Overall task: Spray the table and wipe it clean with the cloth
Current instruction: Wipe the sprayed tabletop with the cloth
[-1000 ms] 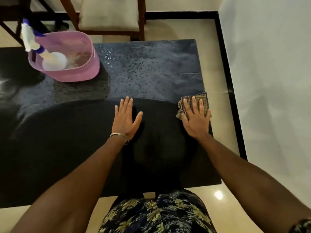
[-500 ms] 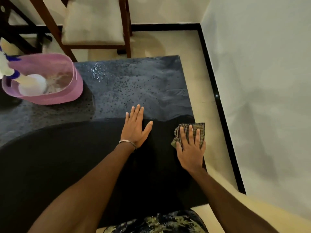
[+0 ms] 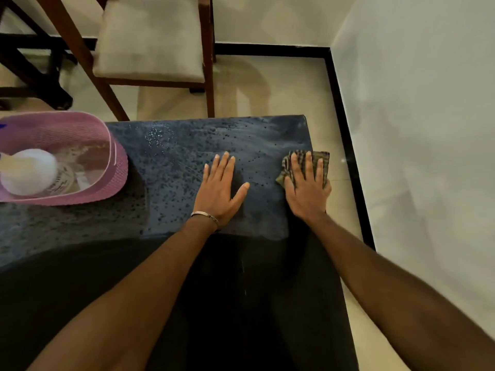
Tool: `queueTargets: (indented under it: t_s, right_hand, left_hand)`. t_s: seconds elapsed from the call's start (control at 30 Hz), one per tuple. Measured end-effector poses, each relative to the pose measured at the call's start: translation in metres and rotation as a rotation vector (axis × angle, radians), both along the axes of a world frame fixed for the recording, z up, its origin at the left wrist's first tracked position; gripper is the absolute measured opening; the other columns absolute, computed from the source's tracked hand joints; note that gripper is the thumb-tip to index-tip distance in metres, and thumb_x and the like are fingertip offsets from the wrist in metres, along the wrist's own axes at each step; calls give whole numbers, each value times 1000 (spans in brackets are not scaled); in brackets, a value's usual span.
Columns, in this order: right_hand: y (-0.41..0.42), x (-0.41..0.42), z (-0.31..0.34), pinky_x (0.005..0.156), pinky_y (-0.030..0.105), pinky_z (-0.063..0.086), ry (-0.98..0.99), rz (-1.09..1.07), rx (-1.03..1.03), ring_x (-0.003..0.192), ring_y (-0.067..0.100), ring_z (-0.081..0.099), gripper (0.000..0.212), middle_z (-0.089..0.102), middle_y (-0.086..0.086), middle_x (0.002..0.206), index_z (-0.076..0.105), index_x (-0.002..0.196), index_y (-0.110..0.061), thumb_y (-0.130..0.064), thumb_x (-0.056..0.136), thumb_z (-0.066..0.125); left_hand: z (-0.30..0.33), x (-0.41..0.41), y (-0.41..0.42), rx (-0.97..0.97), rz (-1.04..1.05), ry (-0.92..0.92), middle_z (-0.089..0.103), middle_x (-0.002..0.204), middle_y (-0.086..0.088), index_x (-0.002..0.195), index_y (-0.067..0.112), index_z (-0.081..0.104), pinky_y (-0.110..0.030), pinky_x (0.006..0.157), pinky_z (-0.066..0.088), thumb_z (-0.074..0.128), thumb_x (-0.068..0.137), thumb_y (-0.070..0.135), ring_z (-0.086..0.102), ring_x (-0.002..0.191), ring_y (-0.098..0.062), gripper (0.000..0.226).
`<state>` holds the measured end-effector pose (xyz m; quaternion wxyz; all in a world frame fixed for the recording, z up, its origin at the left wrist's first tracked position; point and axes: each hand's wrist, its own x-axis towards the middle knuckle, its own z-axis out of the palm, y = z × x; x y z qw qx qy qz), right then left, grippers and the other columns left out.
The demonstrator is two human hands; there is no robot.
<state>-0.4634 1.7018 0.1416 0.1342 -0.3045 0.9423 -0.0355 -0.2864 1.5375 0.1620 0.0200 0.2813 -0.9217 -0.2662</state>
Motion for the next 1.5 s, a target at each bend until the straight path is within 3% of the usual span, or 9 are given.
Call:
queueTargets:
  t_s: [0.3,0.5,0.77,0.83,0.97,1.1,1.2,1.3,1.5]
  right_hand:
    - [-108,-89,2,117,64,11,-28,13,21,154,29,-6,62,-4,-4,169,0,157,-45,-54,102,26]
    - [-126,-93,2,117,68,0,-32,25,40,154,31,-10,61,-5,-1,169,-1,157,-43,-51,102,25]
    - [-100,22,0,117,68,-4,-6,246,0,154,30,-8,62,-10,-1,168,-9,156,-44,-53,102,19]
    - [-83,65,1,117,68,-2,-2,341,-28,154,29,-7,63,-7,-1,168,-4,158,-42,-53,101,20]
    - [-40,152,0,116,68,5,-26,478,-108,154,29,5,67,10,-2,168,23,157,-37,-47,93,40]
    - [6,211,-3,116,66,6,-74,651,-158,154,27,9,68,12,-6,167,18,156,-45,-46,94,44]
    - [22,205,-2,118,65,7,-100,776,-117,154,25,10,65,10,-8,168,17,156,-47,-48,96,41]
    - [20,159,2,119,65,5,-75,673,-54,155,23,2,60,8,-8,168,16,156,-46,-51,99,34]
    - [20,19,7,119,65,2,-50,119,60,154,27,-9,61,-8,-5,168,-6,156,-46,-52,102,21]
  left_hand:
    - [-19,-7,-34,16,45,23,-2,162,2,154,17,6,-40,121,-5,15,92,65,-11,148,-14,79]
    - [-17,7,-41,19,85,23,-2,162,2,154,16,6,-40,121,-4,16,92,65,-11,148,-14,79]
    - [-6,20,-41,-6,109,37,-1,162,0,154,16,7,-39,121,-6,15,93,64,-10,148,-14,78]
    - [-4,22,-40,-9,104,32,-1,162,0,154,16,7,-40,121,-6,16,92,64,-10,148,-14,78]
    - [2,25,-38,-12,107,19,-1,162,-2,154,15,7,-41,120,-7,17,91,62,-10,148,-17,79]
    - [7,28,-33,-19,114,-5,2,162,-3,154,14,9,-41,120,-7,17,92,61,-8,149,-18,78]
    - [8,32,-29,-24,115,-16,2,162,-3,153,14,9,-41,120,-6,19,93,59,-7,149,-18,77]
    - [9,38,-23,-23,103,-15,1,162,-2,154,14,9,-41,121,-6,19,92,59,-8,149,-17,77]
    - [12,53,-13,-64,73,-34,0,162,-2,154,15,6,-40,121,-6,14,92,63,-8,149,-17,79]
